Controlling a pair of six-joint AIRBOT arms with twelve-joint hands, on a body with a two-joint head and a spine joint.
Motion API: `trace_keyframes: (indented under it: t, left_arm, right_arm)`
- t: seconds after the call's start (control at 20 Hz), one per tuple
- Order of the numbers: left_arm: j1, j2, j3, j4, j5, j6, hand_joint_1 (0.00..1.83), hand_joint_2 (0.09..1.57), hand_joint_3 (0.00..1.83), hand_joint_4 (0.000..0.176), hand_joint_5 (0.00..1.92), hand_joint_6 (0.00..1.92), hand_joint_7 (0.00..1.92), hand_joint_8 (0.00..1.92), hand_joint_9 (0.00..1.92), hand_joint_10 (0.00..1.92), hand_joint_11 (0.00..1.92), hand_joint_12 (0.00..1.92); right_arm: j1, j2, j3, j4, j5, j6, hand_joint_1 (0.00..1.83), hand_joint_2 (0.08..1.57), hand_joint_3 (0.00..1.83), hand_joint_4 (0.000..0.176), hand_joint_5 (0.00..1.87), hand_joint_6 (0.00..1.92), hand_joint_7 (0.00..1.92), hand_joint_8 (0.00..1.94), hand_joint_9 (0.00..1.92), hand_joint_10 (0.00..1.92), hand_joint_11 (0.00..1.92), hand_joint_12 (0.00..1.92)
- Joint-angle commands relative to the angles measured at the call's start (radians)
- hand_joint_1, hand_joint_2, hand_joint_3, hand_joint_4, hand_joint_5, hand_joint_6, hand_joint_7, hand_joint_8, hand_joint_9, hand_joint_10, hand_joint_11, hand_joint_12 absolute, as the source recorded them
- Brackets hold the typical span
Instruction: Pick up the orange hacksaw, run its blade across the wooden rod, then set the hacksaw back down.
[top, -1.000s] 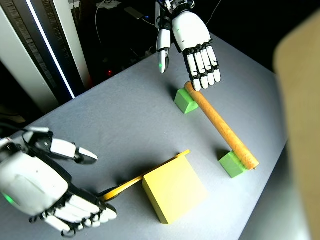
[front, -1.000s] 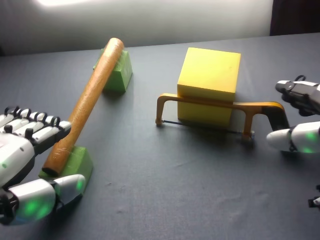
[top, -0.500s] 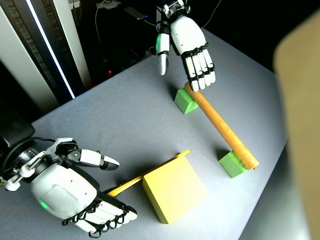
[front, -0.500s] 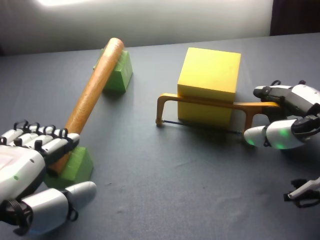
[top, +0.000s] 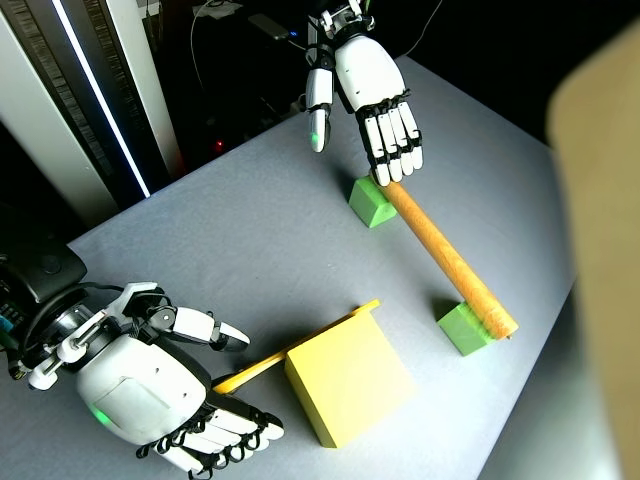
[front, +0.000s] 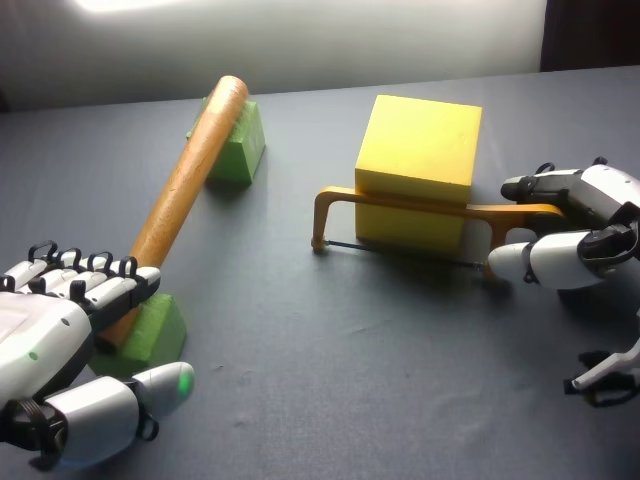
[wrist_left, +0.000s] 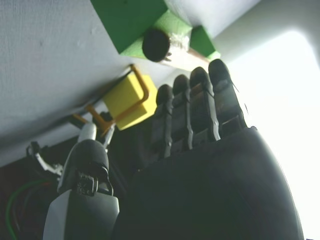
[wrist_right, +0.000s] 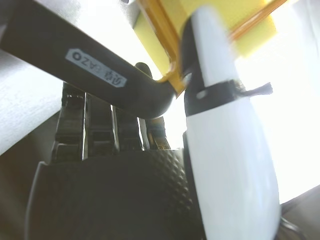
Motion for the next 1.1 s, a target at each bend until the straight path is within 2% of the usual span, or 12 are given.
trace_keyframes:
  t: [0.0,0.1,0.15,0.25,0.3,0.35,0.4,0.5,0.55,0.7,0.95,1.05]
  left_arm:
    - [-0.006,-0.002,-0.002,0.035,-0.087,-0.002,0.0,1.28,0.0,0.0,0.18,0.0,0.16,0.0,0.12,0.0,0.0,0.25]
    - [-0.005,-0.002,-0.007,0.035,-0.086,-0.002,0.0,1.29,0.0,0.0,0.19,0.0,0.17,0.01,0.13,0.01,0.0,0.27]
    - [-0.003,-0.002,-0.011,0.035,-0.086,-0.002,0.0,1.29,0.0,0.0,0.18,0.0,0.17,0.0,0.12,0.0,0.0,0.25]
    - [0.0,-0.002,-0.014,0.035,-0.084,-0.002,0.0,1.29,0.0,0.0,0.18,0.0,0.17,0.0,0.12,0.0,0.0,0.25]
    - [0.001,-0.002,-0.015,0.035,-0.082,-0.002,0.0,1.29,0.0,0.0,0.19,0.0,0.17,0.0,0.12,0.0,0.0,0.26]
    - [0.007,-0.002,-0.016,0.035,-0.08,-0.002,0.0,1.29,0.0,0.0,0.16,0.0,0.13,0.01,0.1,0.0,0.0,0.19]
    - [0.011,-0.002,-0.017,0.035,-0.08,-0.002,0.0,1.29,0.0,0.0,0.18,0.0,0.16,0.01,0.12,0.01,0.0,0.25]
    - [0.023,-0.002,-0.018,0.035,-0.08,-0.006,0.0,1.29,0.0,0.0,0.2,0.0,0.19,0.01,0.14,0.01,0.0,0.29]
    - [0.028,-0.003,-0.018,0.035,-0.08,-0.008,0.0,1.28,0.0,0.0,0.17,0.0,0.16,0.0,0.11,0.0,0.0,0.22]
    - [0.049,-0.009,-0.017,0.035,-0.08,-0.019,0.0,1.29,0.0,0.0,0.17,0.0,0.16,0.0,0.12,0.0,0.0,0.26]
    - [0.069,-0.025,-0.02,0.035,-0.08,-0.024,0.0,1.29,0.0,0.0,0.16,0.0,0.14,0.0,0.11,0.0,0.0,0.27]
    - [0.072,-0.03,-0.019,0.035,-0.08,-0.024,0.0,1.29,0.0,0.0,0.18,0.01,0.17,0.01,0.13,0.01,0.0,0.29]
  right_arm:
    - [0.015,0.004,0.003,-0.045,0.064,0.005,1.04,1.07,0.0,0.0,0.52,0.01,0.55,0.01,0.55,0.03,0.06,1.15]
    - [0.016,0.004,0.004,-0.045,0.066,0.006,0.99,1.11,0.0,0.0,0.58,0.01,0.63,0.01,0.63,0.03,0.14,1.12]
    - [0.016,0.005,0.004,-0.045,0.069,0.006,0.96,1.12,0.0,0.0,0.65,0.01,0.71,0.01,0.72,0.03,0.26,1.09]
    - [0.016,0.005,0.003,-0.045,0.071,0.006,0.96,1.12,0.0,0.0,0.65,0.01,0.71,0.01,0.72,0.03,0.26,1.09]
    - [0.016,0.005,0.003,-0.045,0.073,0.006,1.02,1.1,0.0,0.0,0.82,0.03,0.92,0.03,0.91,0.06,0.53,0.98]
    - [0.016,0.007,0.002,-0.045,0.076,0.006,1.22,1.08,0.0,0.007,0.99,0.95,1.13,0.66,1.19,0.02,0.88,0.75]
    - [0.015,0.007,0.001,-0.045,0.078,0.005,1.23,1.09,0.0,0.01,0.98,1.0,1.12,0.74,1.23,0.02,0.91,0.79]
    - [0.013,0.009,-0.003,-0.045,0.083,0.004,1.24,1.08,0.0,0.0,0.98,0.98,1.16,0.73,1.27,0.02,0.91,0.84]
    - [0.013,0.01,-0.004,-0.045,0.087,0.004,1.24,1.07,0.0,0.0,0.99,0.95,1.17,0.71,1.3,0.02,0.92,0.84]
    - [0.01,0.014,-0.013,-0.057,0.098,0.003,1.25,1.07,0.0,0.0,0.99,0.93,1.18,0.71,1.31,0.02,0.93,0.84]
    - [0.007,0.051,-0.092,-0.149,0.137,0.012,1.24,1.09,0.0,0.0,0.97,0.99,1.14,0.75,1.29,0.01,0.88,0.91]
    - [0.021,0.076,-0.129,-0.164,0.149,0.011,1.24,1.08,0.0,0.002,1.0,0.94,1.15,0.73,1.3,0.01,0.89,0.91]
